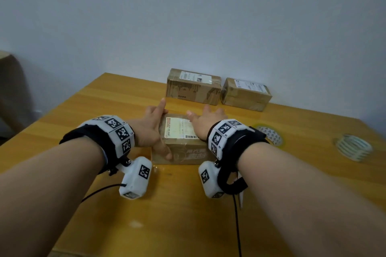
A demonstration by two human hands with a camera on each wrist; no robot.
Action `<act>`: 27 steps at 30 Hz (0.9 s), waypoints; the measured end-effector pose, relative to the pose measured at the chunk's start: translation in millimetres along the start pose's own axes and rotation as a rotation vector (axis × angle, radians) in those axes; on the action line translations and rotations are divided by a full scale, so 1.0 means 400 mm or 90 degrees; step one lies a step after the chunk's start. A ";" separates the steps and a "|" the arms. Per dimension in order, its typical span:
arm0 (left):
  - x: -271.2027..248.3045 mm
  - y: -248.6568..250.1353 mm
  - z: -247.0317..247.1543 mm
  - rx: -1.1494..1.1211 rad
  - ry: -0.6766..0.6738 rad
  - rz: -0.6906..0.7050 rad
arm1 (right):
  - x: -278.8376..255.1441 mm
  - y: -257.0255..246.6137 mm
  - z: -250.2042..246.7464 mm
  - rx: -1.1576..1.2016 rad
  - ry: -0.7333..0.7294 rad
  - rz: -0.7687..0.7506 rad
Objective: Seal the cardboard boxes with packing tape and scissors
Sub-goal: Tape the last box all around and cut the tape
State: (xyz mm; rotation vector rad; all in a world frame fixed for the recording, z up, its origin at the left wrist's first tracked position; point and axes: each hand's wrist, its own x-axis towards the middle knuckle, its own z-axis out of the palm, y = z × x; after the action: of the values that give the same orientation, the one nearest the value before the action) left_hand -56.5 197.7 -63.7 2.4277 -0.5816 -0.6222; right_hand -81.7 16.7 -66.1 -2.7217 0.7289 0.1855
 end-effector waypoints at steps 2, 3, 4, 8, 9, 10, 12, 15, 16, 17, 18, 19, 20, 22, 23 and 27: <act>0.001 0.001 0.001 -0.002 -0.001 -0.001 | 0.005 0.024 -0.028 0.048 -0.033 0.032; 0.002 0.002 0.000 -0.003 -0.001 -0.001 | 0.000 0.041 -0.047 0.076 -0.050 0.032; 0.004 0.001 0.000 -0.006 -0.001 0.000 | -0.003 0.061 -0.060 0.097 -0.069 0.034; 0.006 -0.001 0.002 -0.014 -0.005 0.008 | -0.032 0.116 -0.089 0.119 -0.140 0.006; 0.004 0.000 0.003 -0.017 -0.006 0.010 | -0.036 0.116 -0.089 0.117 -0.146 -0.001; 0.004 -0.001 0.004 -0.024 -0.004 0.011 | -0.037 0.109 -0.088 0.112 -0.147 -0.002; 0.000 -0.001 0.006 -0.033 0.000 0.008 | -0.043 0.085 -0.089 0.083 -0.141 0.002; -0.003 -0.003 0.010 -0.048 -0.019 0.000 | -0.052 0.061 -0.101 0.032 -0.133 -0.017; -0.001 -0.004 0.011 -0.055 -0.031 -0.004 | -0.053 0.056 -0.105 0.023 -0.131 -0.017; -0.002 -0.004 0.011 -0.053 -0.043 -0.010 | -0.053 0.050 -0.105 0.027 -0.125 -0.021; 0.001 -0.004 0.010 -0.044 -0.054 -0.017 | -0.049 0.047 -0.104 0.032 -0.127 -0.016; 0.003 -0.001 0.008 -0.026 -0.062 -0.027 | -0.044 0.044 -0.102 0.053 -0.125 -0.001; 0.007 0.003 0.005 -0.002 -0.064 -0.040 | -0.038 0.046 -0.098 0.038 -0.118 -0.007; 0.015 0.019 -0.001 0.080 -0.041 -0.072 | -0.025 0.048 -0.093 0.068 -0.113 -0.034; 0.020 0.031 -0.004 0.123 -0.012 -0.091 | -0.018 0.048 -0.090 0.089 -0.115 -0.048; 0.091 0.050 -0.034 0.106 0.208 -0.127 | 0.040 0.034 -0.078 0.266 -0.017 -0.008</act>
State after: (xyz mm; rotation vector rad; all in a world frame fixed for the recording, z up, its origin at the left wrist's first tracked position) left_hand -25.5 169.2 -52.2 2.6897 -0.2671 -0.2508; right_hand -73.6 -12.4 -43.5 -2.3209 0.6581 0.0580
